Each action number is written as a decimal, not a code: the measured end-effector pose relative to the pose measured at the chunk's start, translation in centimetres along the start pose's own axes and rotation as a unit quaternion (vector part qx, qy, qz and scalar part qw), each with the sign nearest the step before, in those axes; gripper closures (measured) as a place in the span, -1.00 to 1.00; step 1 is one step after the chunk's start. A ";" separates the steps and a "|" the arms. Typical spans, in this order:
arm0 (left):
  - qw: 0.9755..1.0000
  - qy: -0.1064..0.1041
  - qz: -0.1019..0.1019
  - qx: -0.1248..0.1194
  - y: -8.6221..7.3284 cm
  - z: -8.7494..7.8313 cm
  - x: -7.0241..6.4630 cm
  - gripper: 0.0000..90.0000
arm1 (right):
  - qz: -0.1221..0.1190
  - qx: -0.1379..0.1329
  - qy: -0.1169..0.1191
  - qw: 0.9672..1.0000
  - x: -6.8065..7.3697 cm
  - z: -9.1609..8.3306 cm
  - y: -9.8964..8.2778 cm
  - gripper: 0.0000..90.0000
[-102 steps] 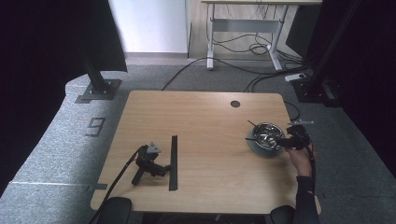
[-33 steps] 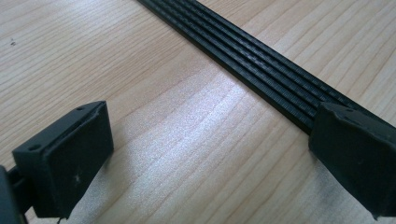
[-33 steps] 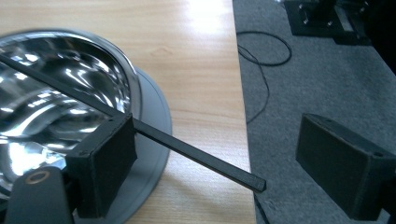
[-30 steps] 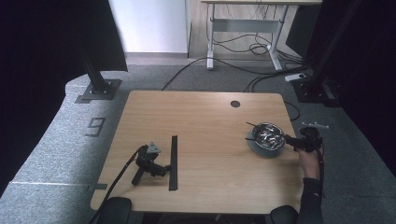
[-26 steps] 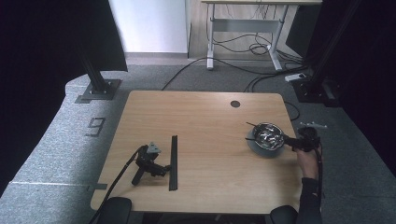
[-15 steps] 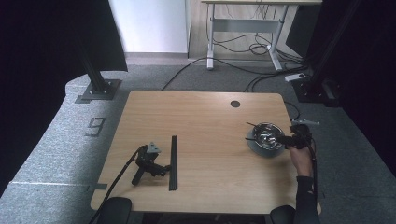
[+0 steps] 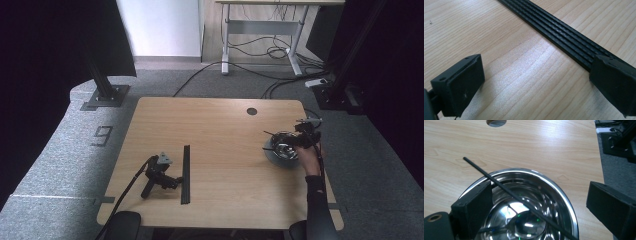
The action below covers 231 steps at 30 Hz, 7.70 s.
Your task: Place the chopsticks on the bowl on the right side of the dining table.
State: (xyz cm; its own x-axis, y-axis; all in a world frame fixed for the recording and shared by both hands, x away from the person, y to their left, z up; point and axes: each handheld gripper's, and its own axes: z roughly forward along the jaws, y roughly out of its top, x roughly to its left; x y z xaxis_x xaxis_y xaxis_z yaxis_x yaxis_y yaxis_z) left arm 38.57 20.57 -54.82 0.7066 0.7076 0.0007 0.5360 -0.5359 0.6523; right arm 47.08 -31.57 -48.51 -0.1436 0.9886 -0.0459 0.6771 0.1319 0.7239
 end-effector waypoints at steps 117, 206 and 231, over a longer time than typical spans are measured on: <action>1.000 0.000 0.001 0.001 0.0 0.0 0.0 -1.00 | 0.002 0.018 -0.018 1.000 -6.7 -3.6 -5.1 -0.81; 1.000 0.000 0.001 0.000 0.0 0.0 0.0 -1.00 | -0.174 0.051 0.221 0.958 16.3 -0.4 -3.7 -1.00; 1.000 0.000 0.002 0.001 0.0 0.0 0.0 -1.00 | -0.222 0.055 0.255 0.939 23.7 1.1 -2.2 -0.99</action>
State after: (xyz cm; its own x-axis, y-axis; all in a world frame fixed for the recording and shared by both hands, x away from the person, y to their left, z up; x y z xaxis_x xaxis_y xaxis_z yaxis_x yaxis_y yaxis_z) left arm 38.59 20.60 -54.81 0.7086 0.7056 0.0041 0.5334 -0.5395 0.6515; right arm 43.01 -8.31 -51.92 -0.7375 0.6746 0.0308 0.5360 0.5571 0.6343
